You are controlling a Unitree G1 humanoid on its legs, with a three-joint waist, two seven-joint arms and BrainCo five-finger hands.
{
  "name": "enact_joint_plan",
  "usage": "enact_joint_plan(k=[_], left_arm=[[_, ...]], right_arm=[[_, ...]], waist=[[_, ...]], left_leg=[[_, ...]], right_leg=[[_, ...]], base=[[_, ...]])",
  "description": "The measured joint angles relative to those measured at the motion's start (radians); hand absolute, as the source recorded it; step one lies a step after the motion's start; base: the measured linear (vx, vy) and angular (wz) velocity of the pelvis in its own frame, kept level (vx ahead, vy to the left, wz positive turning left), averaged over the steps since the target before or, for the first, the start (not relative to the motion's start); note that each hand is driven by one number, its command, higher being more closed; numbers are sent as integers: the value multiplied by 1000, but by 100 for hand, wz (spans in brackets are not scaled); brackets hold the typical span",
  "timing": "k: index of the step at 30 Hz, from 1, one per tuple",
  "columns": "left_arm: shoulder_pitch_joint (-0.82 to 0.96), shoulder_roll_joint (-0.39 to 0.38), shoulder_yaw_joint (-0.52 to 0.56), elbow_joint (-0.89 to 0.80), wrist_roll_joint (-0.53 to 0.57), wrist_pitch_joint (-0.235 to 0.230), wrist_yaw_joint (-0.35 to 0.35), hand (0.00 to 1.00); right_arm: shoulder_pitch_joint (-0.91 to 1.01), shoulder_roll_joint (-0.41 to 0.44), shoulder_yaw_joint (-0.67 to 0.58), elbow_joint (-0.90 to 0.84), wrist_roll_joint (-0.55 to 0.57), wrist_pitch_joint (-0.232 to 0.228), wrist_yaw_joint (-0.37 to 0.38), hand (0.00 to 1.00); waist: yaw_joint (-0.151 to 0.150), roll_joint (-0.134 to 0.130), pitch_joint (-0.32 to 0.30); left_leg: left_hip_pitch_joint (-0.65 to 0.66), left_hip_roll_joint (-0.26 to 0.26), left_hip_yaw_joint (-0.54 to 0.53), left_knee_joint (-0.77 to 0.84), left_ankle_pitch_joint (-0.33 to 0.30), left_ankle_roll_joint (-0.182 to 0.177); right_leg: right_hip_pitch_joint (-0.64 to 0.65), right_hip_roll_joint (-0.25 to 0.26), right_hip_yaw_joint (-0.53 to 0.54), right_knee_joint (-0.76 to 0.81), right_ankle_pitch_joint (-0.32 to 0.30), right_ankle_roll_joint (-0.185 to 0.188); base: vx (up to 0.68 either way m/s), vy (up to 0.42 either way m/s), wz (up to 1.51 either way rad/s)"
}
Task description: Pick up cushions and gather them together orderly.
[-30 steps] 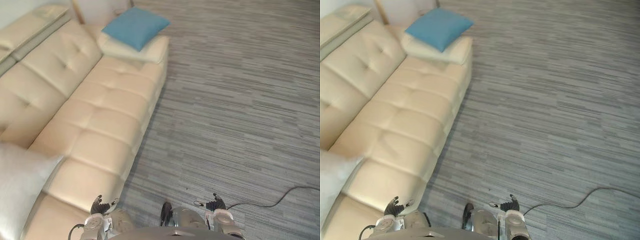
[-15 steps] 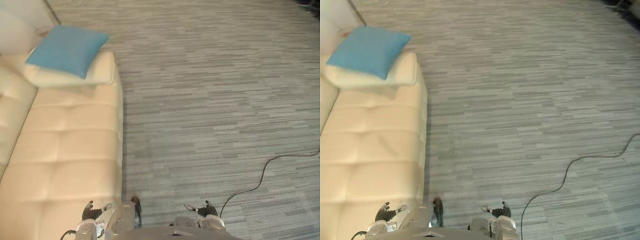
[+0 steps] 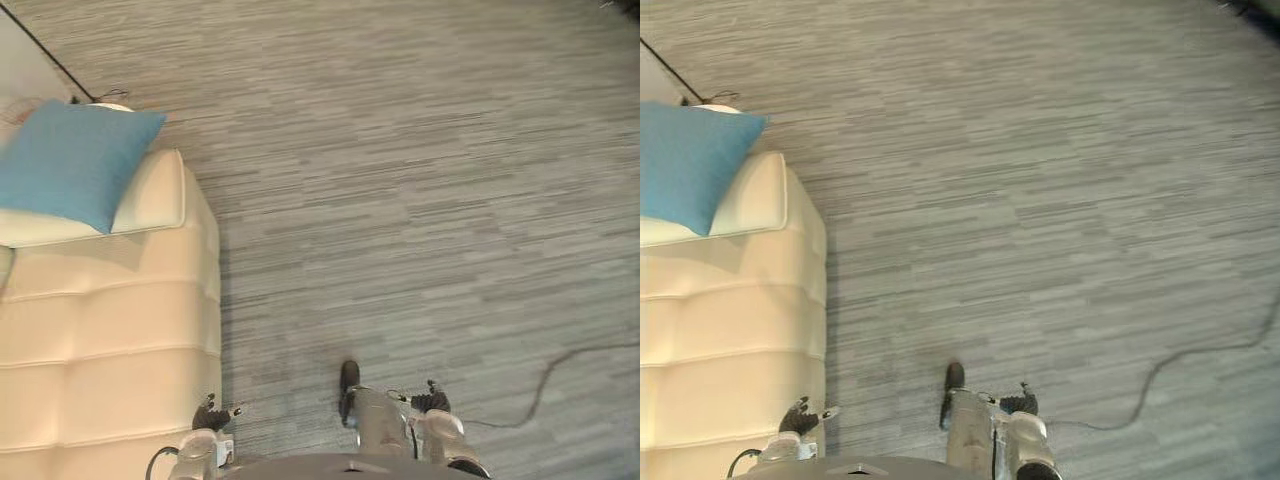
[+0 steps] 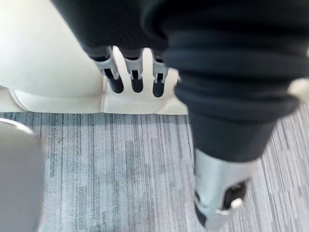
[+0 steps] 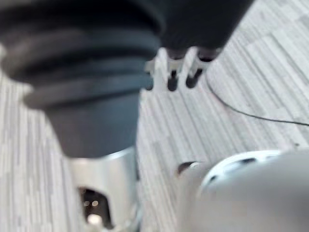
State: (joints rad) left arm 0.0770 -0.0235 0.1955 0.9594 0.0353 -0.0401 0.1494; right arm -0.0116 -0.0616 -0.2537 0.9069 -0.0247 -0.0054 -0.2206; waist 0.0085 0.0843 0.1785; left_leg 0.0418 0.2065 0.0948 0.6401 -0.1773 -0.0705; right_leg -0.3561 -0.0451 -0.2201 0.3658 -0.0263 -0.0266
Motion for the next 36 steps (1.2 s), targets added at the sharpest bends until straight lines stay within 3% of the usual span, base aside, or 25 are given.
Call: enact_joint_plan(k=[1,2,4,6,8,9,10,11,13,14,16,17,19,20,21,23,25,28,29,30,31,33,34,35,36], left_arm=[[1,-23,30,-27,-13,-1,4,0],[1,-23,30,-39,-13,-1,4,0],[-2,-19,8,-71,-12,-3,3,0],[-2,-15,-2,-83,-13,-5,2,0],[-5,-21,-1,-91,-14,-14,0,0],[-6,-22,-1,-91,-14,-14,0,0],[-7,-24,0,-91,-14,-16,-1,0],[-7,-24,0,-91,-14,-16,-1,0],[-8,-22,1,-90,-13,-23,-1,0],[-10,-7,8,-88,-15,-25,-3,0],[-11,-4,33,-87,-34,-26,-3,0],[-11,-5,42,-80,-53,-25,-1,0],[-12,10,37,-62,-55,-23,0,0],[-15,27,23,-38,-60,-15,1,0],[-15,36,16,-27,-69,-8,1,0],[-5,39,17,-23,-74,-2,10,0],[-3,40,18,-21,-79,0,21,0],[-15,22,18,-25,-81,0,20,0],[-9,14,18,-24,-81,0,20,0],[-4,14,18,-26,-79,0,19,0],[-6,17,23,-22,-78,-1,20,0],[7,-13,36,-21,-78,-4,21,0],[8,-27,42,-25,-76,-4,22,0],[5,-41,53,-28,-72,-4,21,0],[6,-45,62,-28,-72,-4,20,0]], right_arm=[[5,1,13,-10,0,4,-2,0],[5,4,18,-12,0,4,-2,0],[6,24,30,-21,2,3,-2,0],[5,23,45,-25,7,3,-2,0],[5,22,30,-20,22,9,-3,0],[5,22,22,-19,22,9,-3,0],[6,21,11,-13,22,10,-6,0],[6,19,11,-9,22,10,-8,0],[0,12,16,26,22,11,-8,0],[-1,18,16,42,21,10,-8,0],[-7,21,25,58,18,10,-6,0],[-6,17,36,67,18,9,-6,0],[-11,15,45,92,17,9,-4,0],[1,20,51,95,16,10,0,0],[8,19,54,93,14,10,0,0],[27,12,53,89,6,7,1,0],[23,13,49,80,-2,1,2,0],[33,17,40,48,-2,0,3,0],[37,16,32,48,-1,0,2,0],[40,17,30,50,-1,1,2,0],[48,24,10,51,2,2,2,0],[44,-1,5,51,-2,2,0,0],[44,-5,6,51,-2,1,0,0],[43,-4,5,44,0,1,0,0],[44,-2,5,44,-1,2,0,0]], waist=[[27,8,9],[36,13,10],[49,-11,26],[54,-13,24],[76,-12,23],[79,-12,23],[84,-14,24],[88,-13,24],[114,-33,10],[119,-56,-12],[120,-78,-18],[125,-80,-21],[118,-88,-24],[97,-108,-25],[89,-107,-24],[81,-100,-21],[71,-85,-15],[66,-81,-14],[62,-87,-17],[59,-93,-20],[54,-115,-30],[73,-67,-43],[65,-52,-48],[66,-23,-45],[70,-19,-44]], left_leg=[[-114,60,-13,283,64,-4],[-141,70,-8,351,50,-9],[-249,63,46,430,-20,0],[-311,40,91,347,-50,17],[-363,-25,150,5,-56,23],[-364,-42,156,-89,-44,20],[-361,-87,160,-324,31,17],[-358,-95,163,-389,62,16],[-341,-116,182,-437,213,43],[-339,-148,180,-409,199,119],[-357,-155,184,-319,138,143],[-342,-156,183,-257,69,146],[-290,-171,179,-254,6,148],[-233,-205,151,-258,-9,160],[-184,-219,124,-268,-20,167],[-86,-235,81,-314,-30,175],[9,-231,0,-383,-36,167],[45,-206,-107,-385,-80,127],[49,-199,-172,-378,-106,98],[52,-202,-193,-376,-120,83],[51,-208,-266,-340,-169,53],[30,-168,-286,-290,-166,40],[-17,-151,-278,-223,-164,34],[-99,-108,-195,-77,-139,-10],[-126,-86,-146,-25,-131,-24]], right_leg=[[64,33,-6,2,-41,-22],[91,39,-7,1,-56,-31],[224,46,3,-47,-116,-46],[280,46,8,-95,-128,-41],[352,39,18,-165,-134,-20],[366,37,19,-182,-137,-15],[414,28,20,-219,-152,4],[430,27,21,-231,-159,15],[485,9,49,-267,-184,52],[500,-22,58,-274,-195,70],[493,-43,86,-224,-192,77],[455,-54,124,-72,-198,89],[351,-82,139,230,-175,200],[261,-107,174,492,-144,296],[220,-113,168,615,-150,283],[172,-135,106,682,-195,187],[115,-110,77,527,-256,117],[60,-25,197,278,-259,121],[58,14,319,106,-201,132],[60,14,348,49,-171,134],[70,-7,348,30,-48,146],[78,-5,266,75,-105,112],[86,-13,215,76,-123,103],[129,-18,145,62,-140,84],[149,-19,122,52,-144,77]], base=[[516,-239,-3],[599,-237,-21],[498,-144,-10],[408,-63,-2],[402,32,-13],[514,116,-9],[447,127,-2],[457,148,-7],[499,184,-20],[612,191,-12],[541,171,-1],[658,258,-5],[577,206,19],[516,103,64],[506,78,79],[455,27,64],[437,-50,86],[358,-191,119],[327,-263,132],[482,-427,179],[279,-271,131],[336,-300,117],[415,-356,151],[221,-189,137],[294,-244,131]])
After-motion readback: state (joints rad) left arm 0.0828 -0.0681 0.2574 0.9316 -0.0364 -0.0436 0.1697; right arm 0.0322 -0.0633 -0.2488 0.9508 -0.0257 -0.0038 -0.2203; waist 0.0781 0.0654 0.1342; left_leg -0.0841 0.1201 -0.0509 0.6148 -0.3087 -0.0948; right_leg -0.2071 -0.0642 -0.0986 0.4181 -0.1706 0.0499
